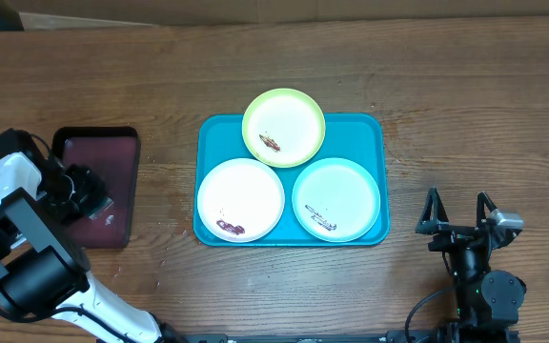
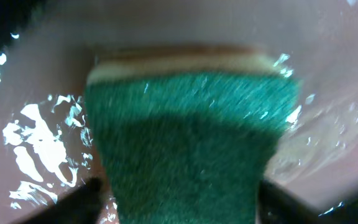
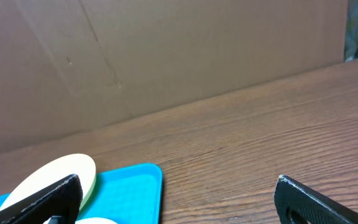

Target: Clean dirty plates on tray and stack at the side

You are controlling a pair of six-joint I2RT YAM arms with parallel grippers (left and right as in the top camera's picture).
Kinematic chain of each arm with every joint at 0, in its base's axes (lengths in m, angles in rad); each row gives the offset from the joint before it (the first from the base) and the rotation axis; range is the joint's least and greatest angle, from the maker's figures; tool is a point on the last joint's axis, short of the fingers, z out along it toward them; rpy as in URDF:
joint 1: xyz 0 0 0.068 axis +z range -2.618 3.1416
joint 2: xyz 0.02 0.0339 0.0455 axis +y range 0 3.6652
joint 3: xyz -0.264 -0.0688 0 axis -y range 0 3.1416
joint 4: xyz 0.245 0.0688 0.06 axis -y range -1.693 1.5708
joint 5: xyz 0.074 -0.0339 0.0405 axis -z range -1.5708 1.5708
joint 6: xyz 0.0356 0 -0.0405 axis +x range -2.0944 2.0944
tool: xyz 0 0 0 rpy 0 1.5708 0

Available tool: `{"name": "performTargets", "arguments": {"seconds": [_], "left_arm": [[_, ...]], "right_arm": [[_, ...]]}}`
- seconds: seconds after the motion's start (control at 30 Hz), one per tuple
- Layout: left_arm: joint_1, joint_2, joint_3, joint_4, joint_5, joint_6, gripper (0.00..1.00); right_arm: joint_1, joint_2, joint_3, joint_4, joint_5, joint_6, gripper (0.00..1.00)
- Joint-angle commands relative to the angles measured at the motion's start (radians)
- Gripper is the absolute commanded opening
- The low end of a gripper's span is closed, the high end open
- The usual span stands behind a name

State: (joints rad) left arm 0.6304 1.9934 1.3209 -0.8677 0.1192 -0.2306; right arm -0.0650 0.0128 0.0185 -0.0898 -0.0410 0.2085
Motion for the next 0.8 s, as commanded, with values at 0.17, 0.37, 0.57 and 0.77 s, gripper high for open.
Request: {"name": "performTargets", "arguments": {"seconds": [0.17,0.37,0.57,0.77], "left_arm": [[0.004,0.035,-0.016,-0.043,0.005,0.013,0.04],[0.004,0.035,-0.016,-0.002,0.004,0.014,0.59],[0.004,0.035,-0.016,0.105,0.0,0.014,1.0],[0.004,0.035,-0.016,0.186,0.0,0.017,0.77]], "right_arm": [[-0.002,-0.009,-0.011,0.007,0.005,-0.004,1.0],[-0.002,-0.009,-0.011,0.007,0.005,-0.004,1.0],[-0.002,-0.009,-0.011,0.007,0.005,-0.004,1.0],[-0.002,-0.009,-0.011,0.007,0.005,-0.004,1.0]]}}
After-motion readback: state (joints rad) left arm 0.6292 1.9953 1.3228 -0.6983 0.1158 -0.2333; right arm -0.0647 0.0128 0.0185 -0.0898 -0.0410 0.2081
